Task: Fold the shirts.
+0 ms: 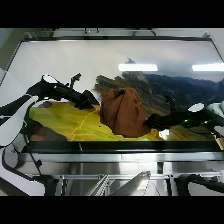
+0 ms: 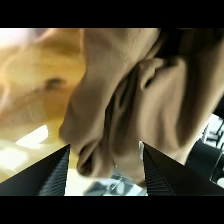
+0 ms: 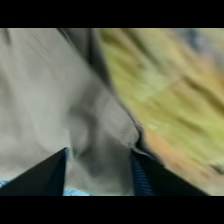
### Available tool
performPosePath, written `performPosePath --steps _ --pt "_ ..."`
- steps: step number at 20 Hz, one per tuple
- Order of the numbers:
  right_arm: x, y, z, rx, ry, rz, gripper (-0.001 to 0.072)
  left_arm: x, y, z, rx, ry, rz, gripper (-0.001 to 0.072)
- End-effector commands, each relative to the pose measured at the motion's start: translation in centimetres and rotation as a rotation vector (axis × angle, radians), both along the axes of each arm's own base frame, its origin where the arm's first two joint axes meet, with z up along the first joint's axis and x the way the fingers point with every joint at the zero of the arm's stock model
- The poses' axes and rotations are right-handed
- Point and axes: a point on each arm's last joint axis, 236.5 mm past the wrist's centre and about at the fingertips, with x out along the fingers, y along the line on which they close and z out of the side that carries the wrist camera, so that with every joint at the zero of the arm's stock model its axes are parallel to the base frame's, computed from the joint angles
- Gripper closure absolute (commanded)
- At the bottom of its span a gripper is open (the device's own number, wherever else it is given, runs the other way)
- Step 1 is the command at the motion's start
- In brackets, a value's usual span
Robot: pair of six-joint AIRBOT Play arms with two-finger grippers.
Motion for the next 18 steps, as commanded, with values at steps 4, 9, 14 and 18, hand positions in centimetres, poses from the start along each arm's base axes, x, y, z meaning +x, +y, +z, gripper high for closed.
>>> performPosePath --steps 4,9,14,18 --pt "-0.3 2.1 -0.6 0.054 -0.021 0.059 0.0689 -1.7 -3.6 -2.7 -0.013 0.117 -0.143 0.0711" --pt "2.7 3.1 5.6 0.113 -0.202 0.115 0.0691 1.0 -3.1 1.6 -0.033 -0.011 -0.126 0.0703" --pt "7.9 0.3 18.8 0.124 -0.538 0.007 0.0691 4.2 0.3 10.3 -0.047 -0.225 -0.028 0.0687" --pt "7.7 -1.3 32.5 0.215 -0.891 -0.076 0.0691 3.5 2.1 20.6 -0.139 -0.44 0.013 0.0687"
